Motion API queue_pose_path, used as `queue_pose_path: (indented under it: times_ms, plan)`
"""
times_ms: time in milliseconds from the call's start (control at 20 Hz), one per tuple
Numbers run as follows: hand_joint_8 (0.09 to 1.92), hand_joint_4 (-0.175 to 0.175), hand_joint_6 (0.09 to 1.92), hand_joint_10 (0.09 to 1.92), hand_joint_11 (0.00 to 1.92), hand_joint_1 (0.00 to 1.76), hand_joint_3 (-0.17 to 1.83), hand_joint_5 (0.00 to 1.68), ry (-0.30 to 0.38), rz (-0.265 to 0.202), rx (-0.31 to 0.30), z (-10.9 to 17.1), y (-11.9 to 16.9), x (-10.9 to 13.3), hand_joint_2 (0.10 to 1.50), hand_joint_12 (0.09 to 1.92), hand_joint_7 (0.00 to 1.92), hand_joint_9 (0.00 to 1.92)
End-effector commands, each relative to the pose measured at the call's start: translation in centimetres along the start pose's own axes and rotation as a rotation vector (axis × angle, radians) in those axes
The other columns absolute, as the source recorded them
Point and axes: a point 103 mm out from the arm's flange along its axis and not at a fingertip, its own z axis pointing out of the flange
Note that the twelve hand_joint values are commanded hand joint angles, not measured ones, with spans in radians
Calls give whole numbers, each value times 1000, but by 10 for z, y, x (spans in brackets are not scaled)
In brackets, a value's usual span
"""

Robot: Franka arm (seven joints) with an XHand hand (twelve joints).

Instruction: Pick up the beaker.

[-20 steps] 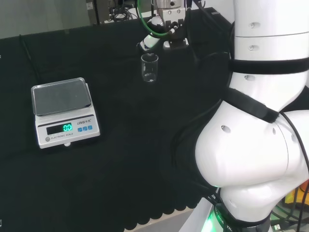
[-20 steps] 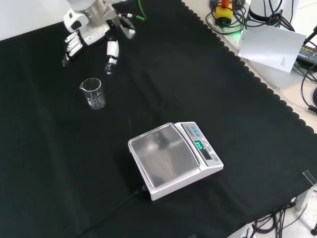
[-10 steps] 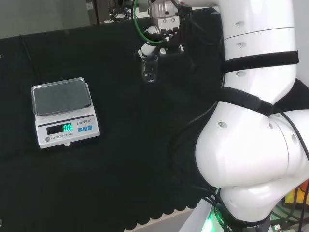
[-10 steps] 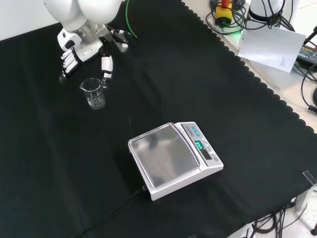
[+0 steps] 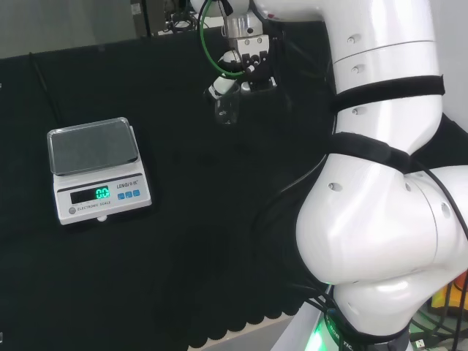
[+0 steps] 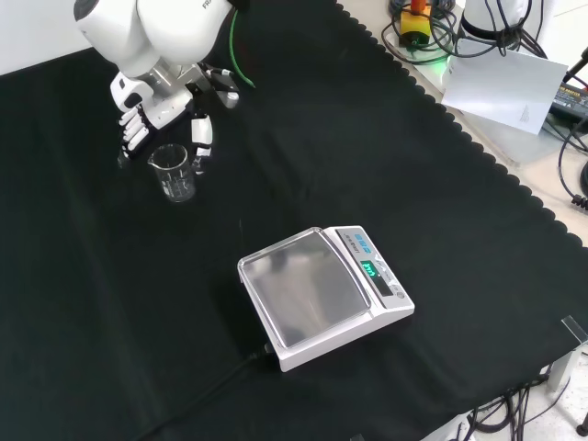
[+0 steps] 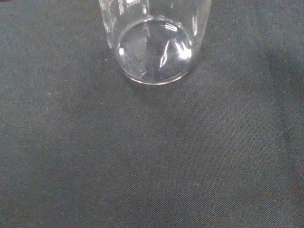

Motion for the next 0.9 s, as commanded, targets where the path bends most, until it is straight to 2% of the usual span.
queue_pose_path:
  times_ms: [50,450,600,650,800,850,900]
  plan:
    - [696,-2,87,850,0,537,241,125,-14,7,28,16,12,-7,689,1369,69,182]
    - [697,-3,87,853,0,542,239,135,-27,8,45,25,22,-10,692,1368,74,183]
    - [711,-2,87,856,0,633,257,190,-30,9,23,25,22,-10,716,1422,124,233]
    - [726,1,87,840,37,685,282,243,-33,8,11,24,22,-10,723,1457,179,310]
    - [786,6,114,734,352,841,479,435,-48,9,-30,24,25,-5,682,1399,433,654]
    - [819,4,280,702,506,902,585,492,-58,11,-41,24,27,-3,657,1338,527,790]
    - [864,-7,529,684,678,965,674,513,-70,13,-49,24,29,0,643,1259,616,919]
